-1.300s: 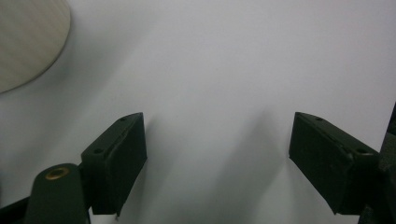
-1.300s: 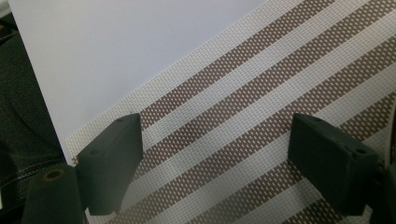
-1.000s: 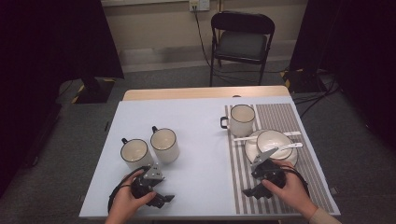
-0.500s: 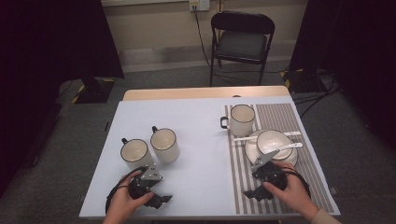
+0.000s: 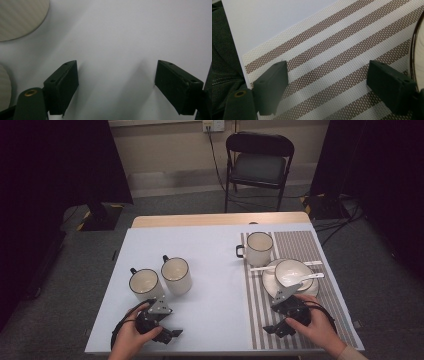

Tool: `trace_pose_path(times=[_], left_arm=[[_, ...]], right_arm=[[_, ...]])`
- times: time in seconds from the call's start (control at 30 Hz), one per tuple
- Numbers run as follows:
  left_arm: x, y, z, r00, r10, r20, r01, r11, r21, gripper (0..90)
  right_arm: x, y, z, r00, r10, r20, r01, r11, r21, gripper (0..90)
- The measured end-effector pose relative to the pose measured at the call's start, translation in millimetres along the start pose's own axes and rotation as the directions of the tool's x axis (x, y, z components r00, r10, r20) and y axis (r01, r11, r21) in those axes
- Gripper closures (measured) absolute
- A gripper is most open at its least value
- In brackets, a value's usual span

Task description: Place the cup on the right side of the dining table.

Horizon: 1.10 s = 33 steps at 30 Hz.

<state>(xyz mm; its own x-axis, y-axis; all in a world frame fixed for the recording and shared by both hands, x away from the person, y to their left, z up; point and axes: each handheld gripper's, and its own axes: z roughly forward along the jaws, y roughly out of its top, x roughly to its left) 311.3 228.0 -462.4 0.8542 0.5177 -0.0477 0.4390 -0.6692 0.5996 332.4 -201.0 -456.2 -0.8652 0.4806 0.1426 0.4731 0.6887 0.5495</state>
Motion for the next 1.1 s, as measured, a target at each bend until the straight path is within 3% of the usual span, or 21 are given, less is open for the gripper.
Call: trace_pose_path(times=[0.2, 0.57, 0.67, 0.8, 1.1], left_arm=[[0.5, -3.8, -0.1, 0.9997, 0.025, 0.003, -0.025, 0.9996, -0.016, 17.9], [0.9, -8.1, -0.1, 0.9979, 0.065, 0.007, -0.065, 0.9973, -0.034, 16.9], [1.1, -10.9, 0.7, 0.9976, 0.068, 0.014, -0.067, 0.9959, -0.06, 15.9], [1.7, -11.8, -0.2, 0.9971, 0.075, 0.012, -0.074, 0.9956, -0.057, 15.6], [1.2, -11.4, 0.6, 0.9972, 0.073, 0.015, -0.072, 0.9956, -0.061, 15.4]], right_arm=[[1.6, -7.3, 0.5, 0.9987, -0.05, 0.011, 0.05, 0.998, -0.043, 16.5], [2.6, -17.4, 1.0, 0.9963, -0.083, 0.023, 0.085, 0.991, -0.107, 16.4], [2.2, -21.4, 1.3, 0.9959, -0.087, 0.023, 0.089, 0.987, -0.136, 16.4], [1.0, -25.4, 1.5, 0.9969, -0.078, 0.015, 0.079, 0.982, -0.171, 16.4], [4.4, -30.7, 3.9, 0.9891, -0.139, 0.05, 0.146, 0.971, -0.19, 14.7]])
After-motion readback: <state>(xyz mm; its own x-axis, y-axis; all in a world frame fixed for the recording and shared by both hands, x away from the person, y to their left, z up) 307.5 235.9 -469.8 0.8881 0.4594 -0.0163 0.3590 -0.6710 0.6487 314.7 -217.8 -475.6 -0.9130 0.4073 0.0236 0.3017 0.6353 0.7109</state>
